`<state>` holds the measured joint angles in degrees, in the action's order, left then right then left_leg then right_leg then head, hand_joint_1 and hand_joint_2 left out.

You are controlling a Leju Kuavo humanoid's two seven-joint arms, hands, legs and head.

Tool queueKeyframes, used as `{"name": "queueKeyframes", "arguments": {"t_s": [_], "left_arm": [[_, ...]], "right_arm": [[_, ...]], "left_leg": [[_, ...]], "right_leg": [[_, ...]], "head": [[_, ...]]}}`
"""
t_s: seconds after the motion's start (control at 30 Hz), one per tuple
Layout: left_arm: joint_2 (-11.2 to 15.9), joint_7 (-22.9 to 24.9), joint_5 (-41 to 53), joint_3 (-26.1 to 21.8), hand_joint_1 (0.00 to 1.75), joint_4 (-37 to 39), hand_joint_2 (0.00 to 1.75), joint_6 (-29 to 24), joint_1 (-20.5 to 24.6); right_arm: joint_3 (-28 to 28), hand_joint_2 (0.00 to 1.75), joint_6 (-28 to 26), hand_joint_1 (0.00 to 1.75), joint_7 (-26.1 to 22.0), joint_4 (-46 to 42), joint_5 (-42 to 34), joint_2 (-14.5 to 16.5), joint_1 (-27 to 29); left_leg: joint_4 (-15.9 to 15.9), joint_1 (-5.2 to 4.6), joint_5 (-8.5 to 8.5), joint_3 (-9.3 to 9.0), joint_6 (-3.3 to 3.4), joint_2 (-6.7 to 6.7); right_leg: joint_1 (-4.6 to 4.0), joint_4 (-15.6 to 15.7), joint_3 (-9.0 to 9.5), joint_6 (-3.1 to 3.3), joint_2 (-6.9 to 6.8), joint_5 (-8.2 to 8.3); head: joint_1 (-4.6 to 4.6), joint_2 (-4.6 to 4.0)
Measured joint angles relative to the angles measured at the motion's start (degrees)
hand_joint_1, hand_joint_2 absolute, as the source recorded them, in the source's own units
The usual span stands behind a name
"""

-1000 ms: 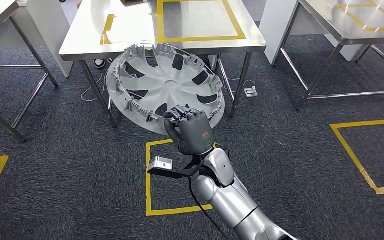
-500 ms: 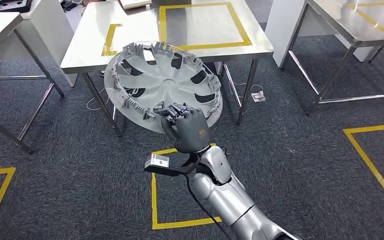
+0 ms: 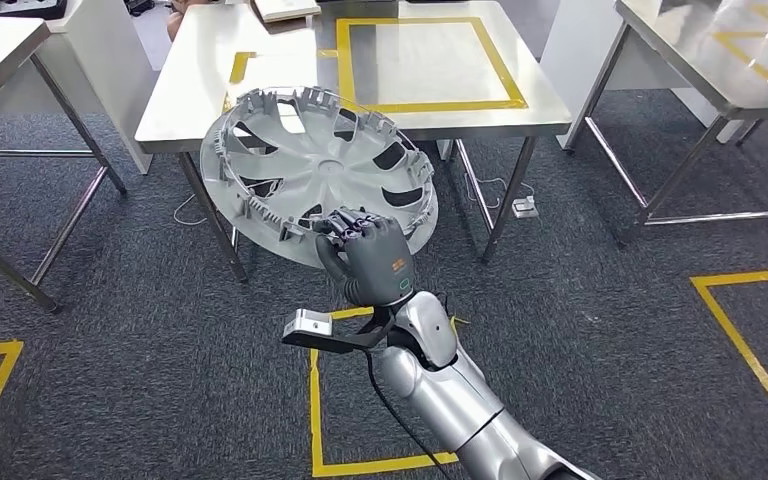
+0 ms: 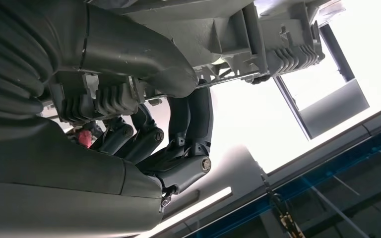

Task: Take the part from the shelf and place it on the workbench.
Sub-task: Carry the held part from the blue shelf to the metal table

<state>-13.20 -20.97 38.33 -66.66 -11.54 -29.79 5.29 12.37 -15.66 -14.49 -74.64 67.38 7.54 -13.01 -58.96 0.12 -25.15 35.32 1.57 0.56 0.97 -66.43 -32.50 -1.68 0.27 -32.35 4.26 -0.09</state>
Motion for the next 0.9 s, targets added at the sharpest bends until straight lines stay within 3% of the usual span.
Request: {"name": "queueKeyframes", "arguments": {"t_s": [0.07, 0.13, 0.17, 0.27, 0.3, 0.33, 0.4, 0.43, 0.5, 0.57, 0.63, 0.67, 0.7, 0.77, 0.8, 0.83, 0.9], "left_arm": [[0.00, -0.36, 0.11, 0.00, 0.00, -0.02, 1.75, 0.30, 0.07], [0.01, -0.54, 0.36, -0.01, 0.00, -0.02, 1.75, 0.54, -0.02], [0.01, -0.53, 0.55, 0.00, 0.00, -0.02, 1.75, 0.57, -0.07], [-0.02, -0.30, 0.93, 0.02, 0.00, 0.02, 1.75, 0.58, -0.02], [-0.02, -0.26, 0.95, 0.02, 0.00, 0.02, 1.75, 0.58, 0.03], [-0.02, -0.25, 0.94, 0.02, 0.00, 0.01, 1.75, 0.55, 0.05], [0.00, -0.25, 0.95, 0.02, 0.00, -0.05, 1.75, 0.50, 0.09], [-0.02, -0.23, 0.96, 0.02, 0.00, -0.07, 1.75, 0.46, 0.14], [-0.09, -0.11, 1.01, 0.03, 0.00, -0.08, 1.75, 0.43, 0.33], [-0.13, -0.03, 1.11, 0.05, 0.00, -0.07, 1.75, 0.43, 0.46], [-0.11, -0.03, 1.22, 0.06, 0.00, -0.08, 1.75, 0.44, 0.47], [-0.09, -0.06, 1.26, 0.06, 0.00, -0.09, 1.75, 0.44, 0.46], [-0.07, -0.09, 1.28, 0.06, 0.00, -0.10, 1.75, 0.45, 0.44], [-0.04, -0.14, 1.33, 0.06, 0.00, -0.11, 1.75, 0.48, 0.28], [-0.03, -0.15, 1.36, 0.06, 0.00, -0.11, 1.75, 0.50, 0.18], [-0.02, -0.15, 1.39, 0.06, 0.00, -0.13, 1.75, 0.50, 0.09], [-0.02, -0.19, 1.46, 0.08, 0.00, -0.15, 1.75, 0.52, 0.11]], "right_arm": [[-0.03, 1.75, -0.10, 1.75, 0.01, 0.15, -0.17, -0.04, -0.04], [-0.17, 1.75, -0.11, 1.75, 0.11, 0.24, -0.40, -0.14, 0.35], [-0.31, 1.75, -0.09, 1.75, 0.14, 0.25, -0.56, -0.21, 0.63], [-0.88, 1.75, 0.28, 1.75, 0.09, 0.23, -1.40, -0.47, 1.30], [-1.06, 1.75, 0.46, 1.75, 0.08, 0.18, -1.71, -0.56, 1.41], [-1.23, 1.75, 0.59, 1.75, 0.09, 0.09, -1.97, -0.63, 1.51], [-1.47, 1.75, 0.84, 1.75, 0.12, -0.07, -2.28, -0.70, 1.65], [-1.56, 1.75, 0.95, 1.75, 0.14, -0.10, -2.37, -0.73, 1.67], [-1.65, 1.75, 1.06, 1.75, 0.12, -0.13, -2.43, -0.79, 1.59], [-1.68, 1.75, 1.08, 1.75, 0.10, -0.13, -2.49, -0.85, 1.55], [-1.80, 1.75, 1.08, 1.75, 0.13, -0.13, -2.60, -0.91, 1.79], [-1.90, 1.75, 1.07, 1.75, 0.15, -0.13, -2.67, -0.95, 1.93], [-1.99, 1.75, 1.07, 1.75, 0.16, -0.13, -2.74, -0.97, 2.04], [-2.09, 1.75, 1.05, 1.75, 0.13, -0.13, -2.85, -1.00, 2.11], [-2.09, 1.75, 1.03, 1.75, 0.10, -0.14, -2.88, -0.99, 2.09], [-2.10, 1.75, 1.00, 1.75, 0.08, -0.16, -2.91, -0.99, 2.10], [-2.23, 1.75, 0.92, 1.75, 0.07, -0.23, -3.02, -1.05, 2.19]], "left_leg": [[0.00, -0.16, -0.89, -0.85, 0.32, 0.01], [0.00, -0.38, -1.99, -2.18, 0.40, 0.05], [0.00, -0.50, -2.63, -3.05, 0.36, 0.08], [-0.11, -0.81, -4.67, -5.28, 0.01, -0.04], [-0.07, -0.91, -5.29, -5.69, -0.23, -0.15], [-0.26, -1.00, -5.64, -6.13, -0.52, -0.26], [-1.26, -1.07, -5.58, -6.39, -1.22, -0.46], [-3.03, -1.05, -5.16, -5.79, -1.56, -0.51], [-8.77, -0.83, -5.43, -2.34, -2.27, -0.55], [-14.82, -0.40, -8.48, 2.19, -2.89, -0.53], [-16.32, -0.06, -11.02, 4.85, -3.25, -0.51], [-14.63, 0.03, -10.41, 4.97, -3.30, -0.42], [-11.53, 0.11, -8.34, 4.42, -3.28, -0.06], [-4.18, 0.20, -2.25, 2.88, -3.09, 2.09], [-1.78, 0.13, -0.35, 2.24, -2.84, 3.09], [-0.37, 0.01, 0.62, 1.92, -2.41, 3.65], [0.27, -0.13, 0.43, 0.88, -1.33, 2.78]], "right_leg": [[-0.09, -6.80, -5.30, -0.13, -0.02, -2.83], [-0.17, -8.54, -8.32, 0.03, -0.02, -4.29], [-0.24, -6.47, -8.45, 0.29, -0.03, -3.15], [-0.94, 4.19, -6.57, 1.51, -0.67, 5.54], [-1.25, 6.15, -6.09, 1.79, -0.89, 7.52], [-1.35, 7.02, -5.85, 1.99, -0.96, 8.34], [-1.11, 7.34, -4.76, 2.37, -0.28, 8.33], [-0.88, 7.53, -4.16, 2.75, 0.07, 8.20], [-0.67, 7.70, -2.99, 3.37, 0.74, 7.55], [-0.61, 7.71, -2.11, 3.56, 1.65, 6.64], [-0.53, 7.70, -0.93, 3.38, 2.79, 5.62], [-0.46, 7.69, -0.20, 3.22, 3.38, 5.06], [-0.36, 7.68, 0.56, 3.05, 3.96, 4.50], [-0.17, 7.59, 1.68, 2.57, 5.15, 3.39], [-0.08, 7.60, 1.96, 2.21, 5.79, 2.84], [-0.03, 7.43, 2.18, 1.79, 6.43, 2.59], [-0.04, 7.20, 2.45, 1.02, 7.07, 2.52]], "head": [[0.08, -0.01], [0.09, -0.01], [0.09, -0.01], [0.10, 0.00], [0.10, 0.00], [0.11, 0.00], [0.15, 0.00], [0.05, 0.00], [-0.12, 0.00], [-0.24, 0.00], [-0.24, 0.00], [-0.24, 0.00], [-0.24, 0.00], [-0.27, 0.00], [-0.31, 0.00], [-0.32, 0.00], [-0.31, 0.00]]}}
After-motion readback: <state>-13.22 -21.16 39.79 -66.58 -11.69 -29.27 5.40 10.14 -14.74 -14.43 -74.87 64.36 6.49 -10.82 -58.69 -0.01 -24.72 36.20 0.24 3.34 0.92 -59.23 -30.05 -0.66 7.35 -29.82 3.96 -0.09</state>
